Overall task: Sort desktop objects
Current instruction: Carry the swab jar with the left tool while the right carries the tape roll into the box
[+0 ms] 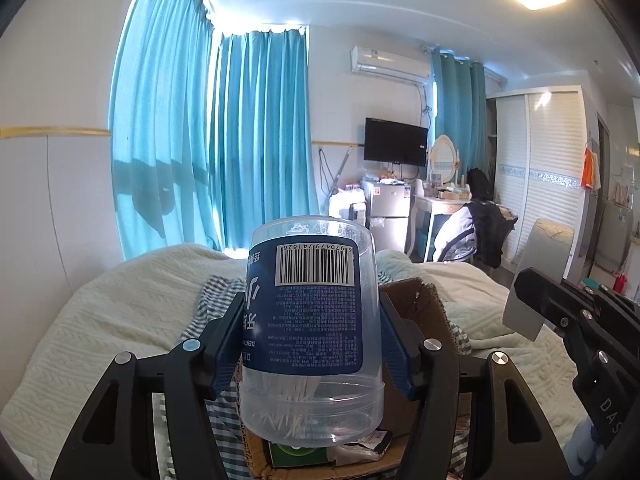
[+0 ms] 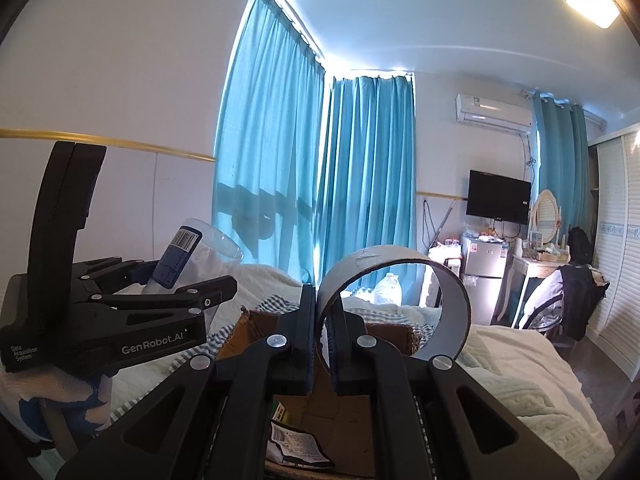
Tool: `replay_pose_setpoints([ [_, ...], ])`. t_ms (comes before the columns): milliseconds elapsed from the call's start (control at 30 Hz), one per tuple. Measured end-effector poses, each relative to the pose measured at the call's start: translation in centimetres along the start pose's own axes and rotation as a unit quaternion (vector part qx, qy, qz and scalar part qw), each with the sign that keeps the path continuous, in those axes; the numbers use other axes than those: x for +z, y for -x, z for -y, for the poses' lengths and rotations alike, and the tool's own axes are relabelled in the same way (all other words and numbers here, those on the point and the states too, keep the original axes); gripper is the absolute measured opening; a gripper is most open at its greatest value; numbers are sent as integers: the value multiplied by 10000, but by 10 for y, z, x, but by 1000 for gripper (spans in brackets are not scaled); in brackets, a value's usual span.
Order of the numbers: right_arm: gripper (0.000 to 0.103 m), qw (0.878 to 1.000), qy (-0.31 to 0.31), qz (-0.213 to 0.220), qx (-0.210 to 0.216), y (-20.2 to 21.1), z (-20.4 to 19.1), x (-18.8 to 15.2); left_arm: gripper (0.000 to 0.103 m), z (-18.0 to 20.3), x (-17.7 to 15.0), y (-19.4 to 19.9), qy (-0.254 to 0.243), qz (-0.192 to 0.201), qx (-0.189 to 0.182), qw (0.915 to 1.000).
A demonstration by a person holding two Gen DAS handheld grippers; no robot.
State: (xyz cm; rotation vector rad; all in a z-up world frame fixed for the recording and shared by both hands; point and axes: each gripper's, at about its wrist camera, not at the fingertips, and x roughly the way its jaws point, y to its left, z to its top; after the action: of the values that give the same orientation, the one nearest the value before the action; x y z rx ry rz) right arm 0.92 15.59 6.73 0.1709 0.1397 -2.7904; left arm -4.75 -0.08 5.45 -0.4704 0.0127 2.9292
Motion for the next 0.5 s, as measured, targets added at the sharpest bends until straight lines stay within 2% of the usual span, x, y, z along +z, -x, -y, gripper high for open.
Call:
replay_pose_setpoints([
  [133,5,9998,-50,-185,56,-22,6,-14,63,-10,-17,-28,158,-245,84,9995],
  [300,5,9977,-44,-641,219,-62,11,-42,63,-13,-39,-67,107,-539,140,9984],
  [500,5,9933,-99,-1111,286,-99,17,-77,63,-20,-59,-105,113,-880,14,9961],
])
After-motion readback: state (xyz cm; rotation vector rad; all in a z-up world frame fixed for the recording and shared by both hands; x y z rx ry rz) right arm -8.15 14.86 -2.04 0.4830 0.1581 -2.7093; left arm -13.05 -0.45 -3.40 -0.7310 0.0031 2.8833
